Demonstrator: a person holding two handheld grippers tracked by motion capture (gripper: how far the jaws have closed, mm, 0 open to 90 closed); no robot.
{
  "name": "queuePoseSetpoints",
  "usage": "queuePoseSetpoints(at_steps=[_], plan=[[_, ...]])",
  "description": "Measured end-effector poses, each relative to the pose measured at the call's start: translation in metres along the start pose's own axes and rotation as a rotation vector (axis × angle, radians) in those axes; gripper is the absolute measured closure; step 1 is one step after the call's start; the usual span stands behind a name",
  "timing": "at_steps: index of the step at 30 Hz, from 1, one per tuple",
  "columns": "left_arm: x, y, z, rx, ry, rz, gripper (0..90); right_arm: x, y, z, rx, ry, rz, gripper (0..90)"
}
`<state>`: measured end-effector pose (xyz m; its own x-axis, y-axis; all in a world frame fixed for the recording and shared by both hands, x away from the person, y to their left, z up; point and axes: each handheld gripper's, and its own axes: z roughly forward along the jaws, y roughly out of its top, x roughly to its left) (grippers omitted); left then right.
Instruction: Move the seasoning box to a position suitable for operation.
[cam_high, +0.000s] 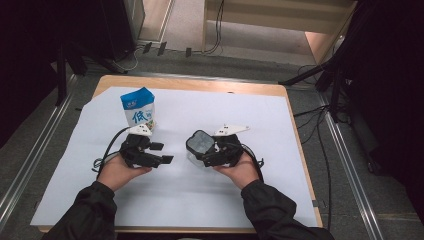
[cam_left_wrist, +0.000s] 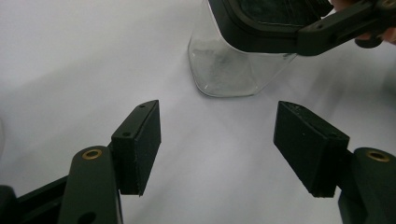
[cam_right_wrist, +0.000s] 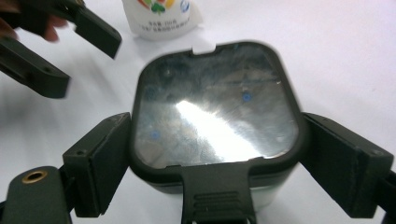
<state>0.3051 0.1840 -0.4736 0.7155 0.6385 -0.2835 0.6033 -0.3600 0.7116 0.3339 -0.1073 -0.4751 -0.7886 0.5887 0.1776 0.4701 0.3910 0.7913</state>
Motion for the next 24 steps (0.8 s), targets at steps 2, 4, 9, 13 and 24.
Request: queuePoseSetpoints(at_steps=[2,4,9,13,24], plan=[[0.001,0.001,0.001,0.002,-0.002,0.009,36.3,0.000,0.001,-0.006,-0.008,-0.003,0.004,12.7],[0.001,0.001,0.003,0.012,0.004,0.023,43.5,0.000,0.002,-0.014,-0.012,-0.001,0.008,15.0],[0.001,0.006,0.004,-0.001,-0.003,0.029,57.0,-0.001,0.002,-0.027,-0.026,0.011,0.012,15.1],[0.000,0.011,0.005,-0.005,-0.010,0.055,78.2,-0.004,-0.002,-0.044,-0.039,0.032,0.005,28.8],[0.006,0.032,0.007,0.003,-0.070,0.058,90.0,-0.008,-0.021,-0.064,-0.025,0.004,0.040,52.1]])
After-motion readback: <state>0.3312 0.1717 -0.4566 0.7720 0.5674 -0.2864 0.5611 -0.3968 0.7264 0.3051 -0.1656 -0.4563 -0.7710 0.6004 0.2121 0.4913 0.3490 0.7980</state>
